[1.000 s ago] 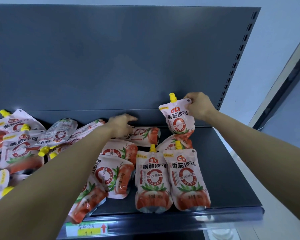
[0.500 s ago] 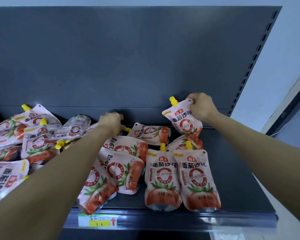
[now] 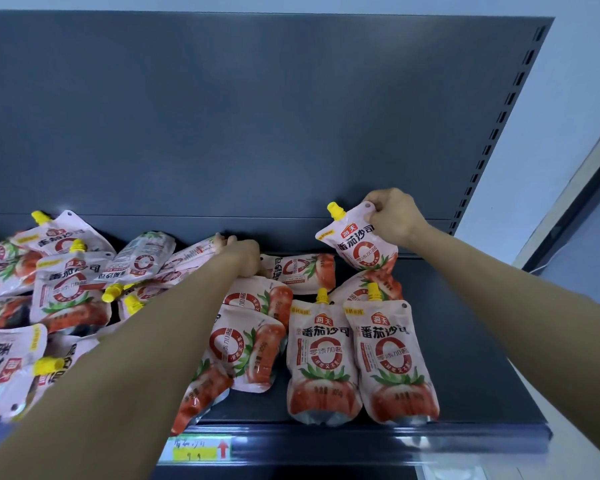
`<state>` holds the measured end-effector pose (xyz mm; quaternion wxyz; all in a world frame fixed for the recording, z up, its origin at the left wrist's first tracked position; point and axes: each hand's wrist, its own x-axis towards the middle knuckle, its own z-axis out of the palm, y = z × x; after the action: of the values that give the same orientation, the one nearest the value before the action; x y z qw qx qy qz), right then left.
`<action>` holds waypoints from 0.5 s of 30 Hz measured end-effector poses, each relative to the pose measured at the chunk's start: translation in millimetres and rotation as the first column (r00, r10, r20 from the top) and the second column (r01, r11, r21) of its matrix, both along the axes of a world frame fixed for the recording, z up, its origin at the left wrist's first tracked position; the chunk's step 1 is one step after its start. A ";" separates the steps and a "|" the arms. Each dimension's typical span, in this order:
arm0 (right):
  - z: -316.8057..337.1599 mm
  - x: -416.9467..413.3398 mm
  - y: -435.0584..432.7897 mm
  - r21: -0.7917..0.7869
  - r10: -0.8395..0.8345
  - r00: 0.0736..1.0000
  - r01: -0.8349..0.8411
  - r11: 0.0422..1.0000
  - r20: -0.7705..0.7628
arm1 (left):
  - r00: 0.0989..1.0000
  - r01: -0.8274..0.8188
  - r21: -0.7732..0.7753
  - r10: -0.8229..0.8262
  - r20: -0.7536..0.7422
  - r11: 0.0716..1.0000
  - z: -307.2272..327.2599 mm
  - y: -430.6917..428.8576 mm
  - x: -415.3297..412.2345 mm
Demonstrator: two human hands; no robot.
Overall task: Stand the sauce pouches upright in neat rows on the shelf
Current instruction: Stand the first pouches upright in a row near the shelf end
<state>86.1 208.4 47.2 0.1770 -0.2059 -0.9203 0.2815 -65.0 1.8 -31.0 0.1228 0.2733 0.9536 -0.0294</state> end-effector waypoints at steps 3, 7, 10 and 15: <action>0.5 1.3 0.2 0.004 0.003 1.000 -0.002 1.000 -0.007 | 0.999 -0.031 0.024 0.031 -0.025 0.999 -2.2 1.4 0.0; 0.4 2.7 -1.0 0.003 0.004 1.000 -0.004 1.000 -0.006 | 0.997 -0.080 -0.037 0.080 -0.008 0.996 -0.4 5.1 4.7; 0.8 4.9 -1.0 -0.012 -0.011 1.000 0.011 1.000 -0.010 | 0.994 -0.109 -0.027 0.109 0.004 0.994 1.5 7.4 8.8; 0.6 8.5 0.3 -0.043 -0.036 0.999 0.035 0.998 -0.009 | 0.990 -0.141 0.014 0.141 0.017 0.990 3.6 11.2 10.2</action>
<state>94.6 208.7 47.8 0.1819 -0.2246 -0.9094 0.2991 -54.8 13.0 -27.4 0.1300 0.2066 0.9697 -0.0115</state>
